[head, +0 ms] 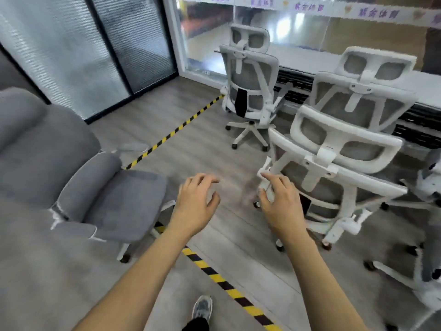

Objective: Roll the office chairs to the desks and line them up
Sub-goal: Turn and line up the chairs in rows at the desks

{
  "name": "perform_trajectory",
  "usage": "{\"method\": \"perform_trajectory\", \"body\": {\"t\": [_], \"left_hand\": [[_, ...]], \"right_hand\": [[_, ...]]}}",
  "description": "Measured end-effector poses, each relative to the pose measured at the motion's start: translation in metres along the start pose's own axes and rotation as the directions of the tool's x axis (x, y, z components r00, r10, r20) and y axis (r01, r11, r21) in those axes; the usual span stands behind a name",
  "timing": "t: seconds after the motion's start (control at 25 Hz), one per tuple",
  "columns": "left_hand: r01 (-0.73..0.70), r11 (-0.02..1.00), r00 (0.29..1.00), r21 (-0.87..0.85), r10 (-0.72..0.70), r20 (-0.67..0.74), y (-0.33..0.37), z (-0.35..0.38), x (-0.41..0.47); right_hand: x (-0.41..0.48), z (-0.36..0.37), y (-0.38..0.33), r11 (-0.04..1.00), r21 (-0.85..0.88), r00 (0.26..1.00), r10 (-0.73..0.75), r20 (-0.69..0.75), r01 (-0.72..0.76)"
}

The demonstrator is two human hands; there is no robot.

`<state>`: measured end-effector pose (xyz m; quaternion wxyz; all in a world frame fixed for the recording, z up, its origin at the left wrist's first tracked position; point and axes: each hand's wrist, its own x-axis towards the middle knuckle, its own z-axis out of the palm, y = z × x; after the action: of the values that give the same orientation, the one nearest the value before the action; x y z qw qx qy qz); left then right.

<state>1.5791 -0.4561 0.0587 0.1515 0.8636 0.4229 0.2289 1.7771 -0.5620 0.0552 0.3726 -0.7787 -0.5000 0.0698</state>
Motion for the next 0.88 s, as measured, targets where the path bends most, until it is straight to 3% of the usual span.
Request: {"method": "perform_trajectory", "body": {"t": [0.16, 0.4, 0.64, 0.88], "left_hand": [[0.187, 0.981, 0.979, 0.048, -0.182, -0.092, -0.065, -0.070, -0.060], [0.406, 0.914, 0.888, 0.022, -0.389, -0.245, -0.184, -0.175, -0.160], [0.498, 0.866, 0.839, 0.039, -0.470, -0.274, -0.335, -0.277, -0.246], [0.496, 0.867, 0.845, 0.050, -0.468, -0.258, -0.464, -0.360, -0.290]], "right_hand": [[-0.015, 0.053, -0.085, 0.988, 0.077, 0.986, -0.143, 0.088, 0.136], [-0.052, 0.166, -0.231, 0.930, 0.170, 0.901, -0.360, 0.244, 0.325], [-0.103, 0.303, -0.385, 0.884, 0.284, 0.859, -0.443, 0.256, 0.371], [-0.128, 0.416, -0.503, 0.884, 0.288, 0.838, -0.450, 0.308, 0.369]]}}
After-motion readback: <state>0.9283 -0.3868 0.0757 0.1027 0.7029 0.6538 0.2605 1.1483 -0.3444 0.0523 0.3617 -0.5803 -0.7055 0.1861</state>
